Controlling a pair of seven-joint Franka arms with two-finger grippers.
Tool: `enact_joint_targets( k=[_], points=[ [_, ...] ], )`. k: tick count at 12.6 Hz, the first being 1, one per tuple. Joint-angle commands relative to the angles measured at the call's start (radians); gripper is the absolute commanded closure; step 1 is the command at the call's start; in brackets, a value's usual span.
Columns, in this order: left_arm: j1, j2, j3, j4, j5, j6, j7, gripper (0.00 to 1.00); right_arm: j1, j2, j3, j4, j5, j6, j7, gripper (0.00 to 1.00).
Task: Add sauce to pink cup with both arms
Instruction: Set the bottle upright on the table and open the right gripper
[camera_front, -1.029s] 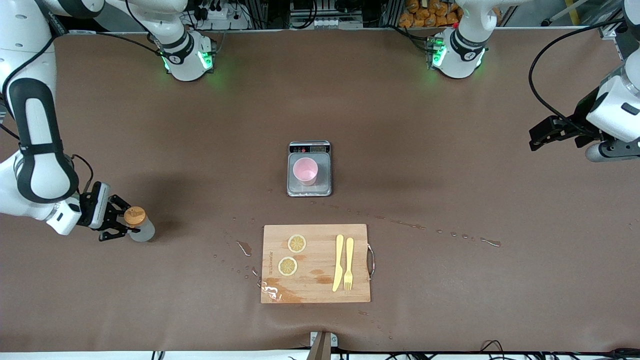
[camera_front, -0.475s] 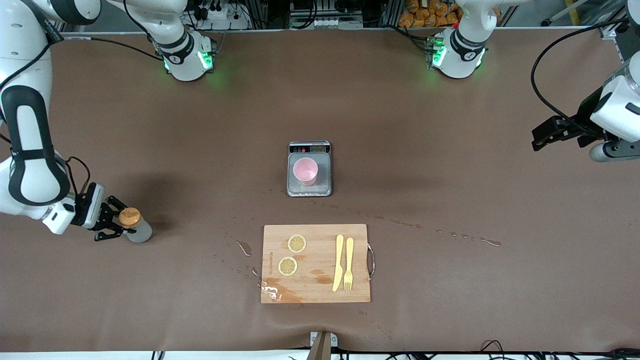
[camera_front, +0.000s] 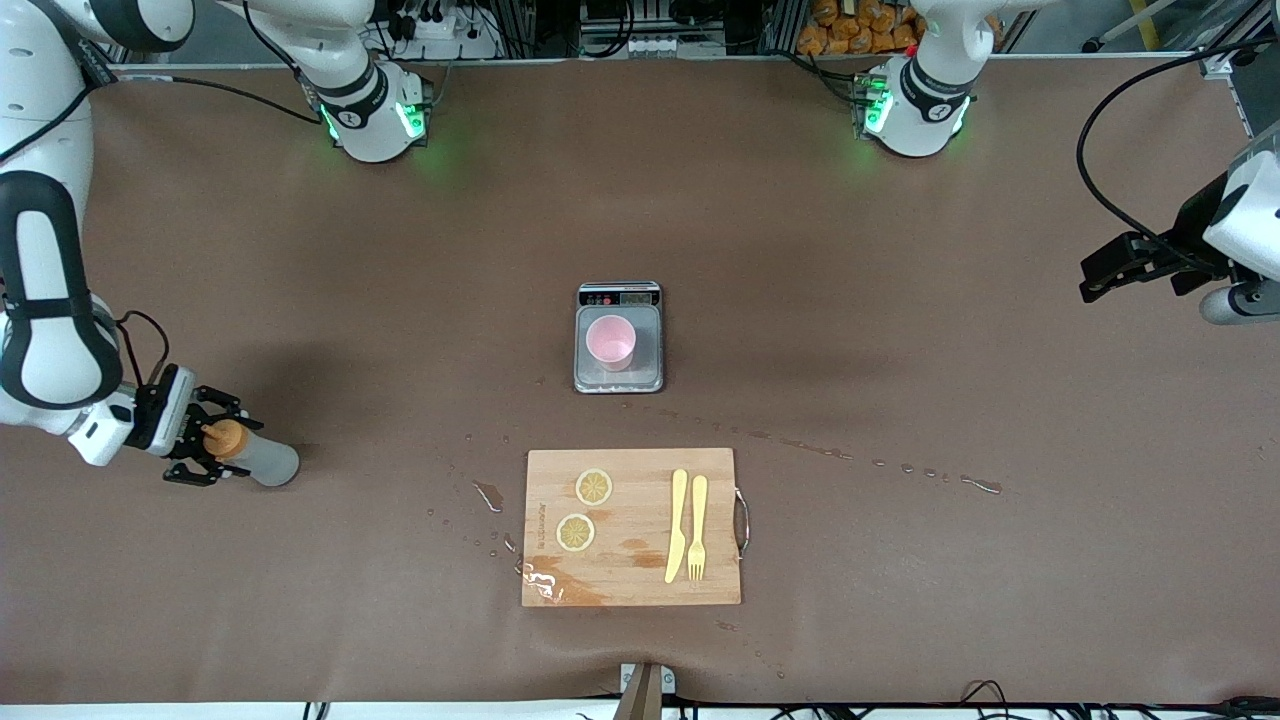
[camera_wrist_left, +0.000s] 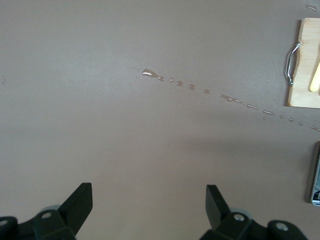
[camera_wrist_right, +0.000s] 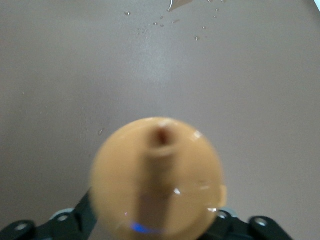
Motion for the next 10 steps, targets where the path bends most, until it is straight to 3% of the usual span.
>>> enact_joint_targets(
  k=[1,7,10],
  points=[
    [0.004,-0.021,0.002,-0.009,-0.011,-0.007,0.023,0.0,-0.038,0.011,0.018,0.038,0.021,-0.018,-0.018,0.0],
    [0.005,-0.021,0.002,-0.009,-0.011,-0.007,0.023,0.0,-0.054,-0.038,0.01,0.118,-0.043,-0.119,0.04,0.0],
    [0.005,-0.021,0.002,-0.009,-0.012,-0.007,0.024,0.0,-0.031,-0.101,0.011,0.123,-0.195,-0.121,0.325,0.0]
  ],
)
